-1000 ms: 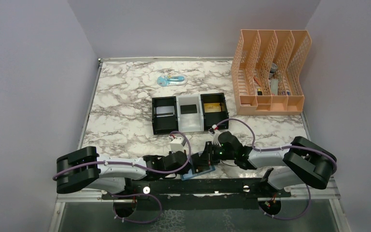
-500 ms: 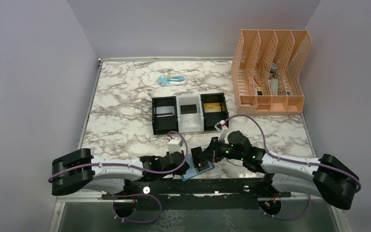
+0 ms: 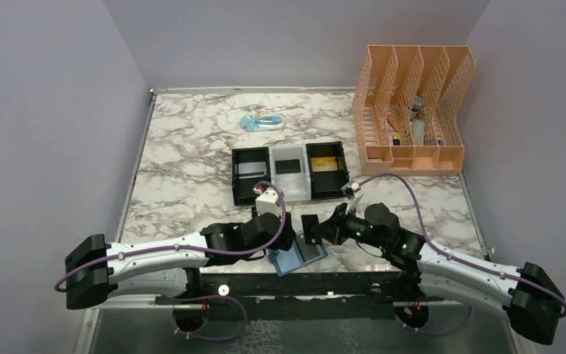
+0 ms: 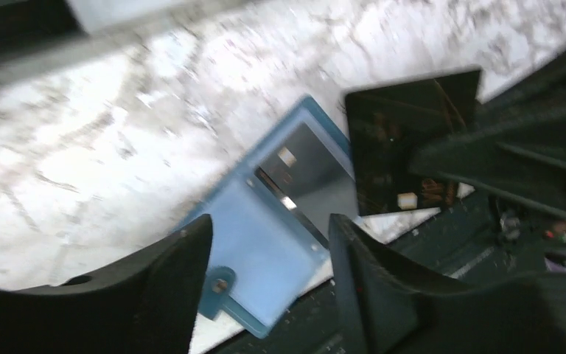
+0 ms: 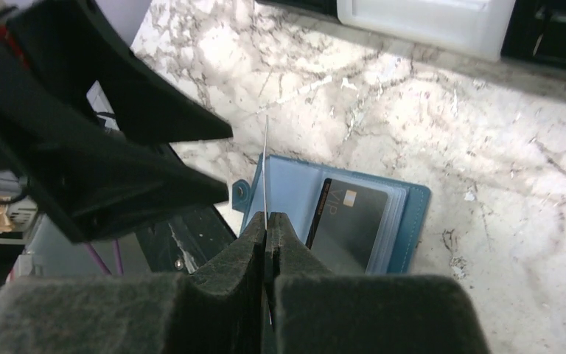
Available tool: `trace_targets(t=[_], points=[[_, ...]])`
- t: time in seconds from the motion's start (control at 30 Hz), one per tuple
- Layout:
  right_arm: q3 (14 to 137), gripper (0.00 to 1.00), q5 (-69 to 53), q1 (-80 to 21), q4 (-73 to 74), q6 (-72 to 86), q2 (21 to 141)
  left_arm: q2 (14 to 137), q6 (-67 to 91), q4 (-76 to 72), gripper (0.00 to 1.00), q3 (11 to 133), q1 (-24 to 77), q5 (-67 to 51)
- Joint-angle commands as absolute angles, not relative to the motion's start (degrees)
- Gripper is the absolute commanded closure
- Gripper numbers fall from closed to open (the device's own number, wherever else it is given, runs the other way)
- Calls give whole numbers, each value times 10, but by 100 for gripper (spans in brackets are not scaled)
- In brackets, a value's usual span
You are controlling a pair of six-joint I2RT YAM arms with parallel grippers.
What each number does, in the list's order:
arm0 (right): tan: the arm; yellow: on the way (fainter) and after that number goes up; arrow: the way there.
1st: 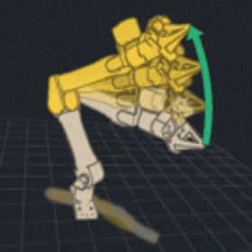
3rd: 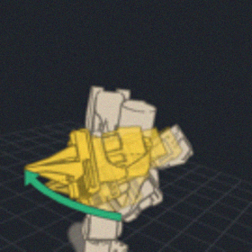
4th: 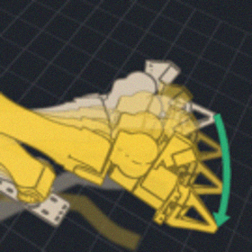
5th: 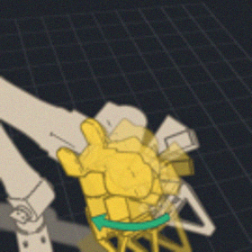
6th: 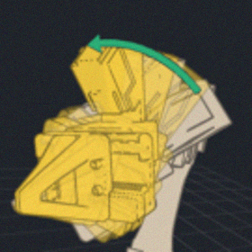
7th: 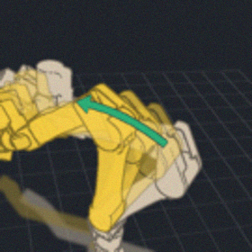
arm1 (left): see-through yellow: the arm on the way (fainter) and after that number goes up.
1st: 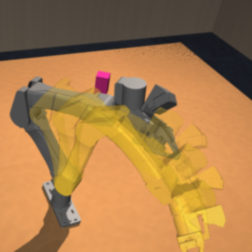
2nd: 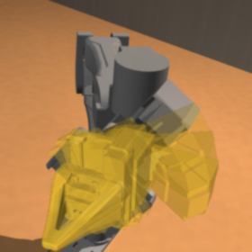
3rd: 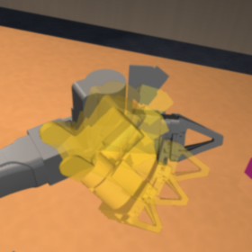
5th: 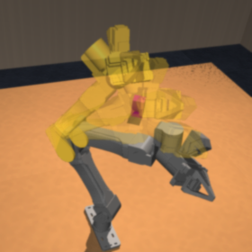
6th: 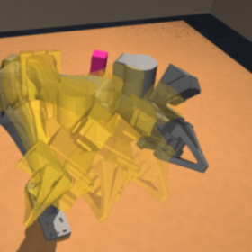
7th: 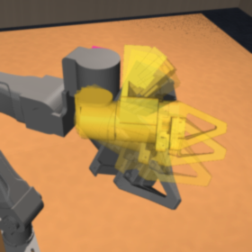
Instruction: Take the credit cards out of the card holder
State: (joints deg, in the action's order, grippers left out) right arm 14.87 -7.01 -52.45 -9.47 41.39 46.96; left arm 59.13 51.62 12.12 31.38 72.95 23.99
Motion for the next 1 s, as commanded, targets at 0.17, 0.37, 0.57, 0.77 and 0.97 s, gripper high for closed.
trace_targets(t=[0.17,0.37,0.57,0.77,0.97], points=[[146,99,-7,-526,-94,318,389,538,383,224,16,382,517,108],[154,99,16,-526,-106,264,368,499,365,252,4,421,383,6],[199,99,96,-526,-87,219,397,488,325,309,1,448,288,-9],[332,99,137,-514,-14,185,540,448,296,363,1,443,263,147],[444,99,48,-478,-64,85,704,381,303,361,1,417,263,164]])
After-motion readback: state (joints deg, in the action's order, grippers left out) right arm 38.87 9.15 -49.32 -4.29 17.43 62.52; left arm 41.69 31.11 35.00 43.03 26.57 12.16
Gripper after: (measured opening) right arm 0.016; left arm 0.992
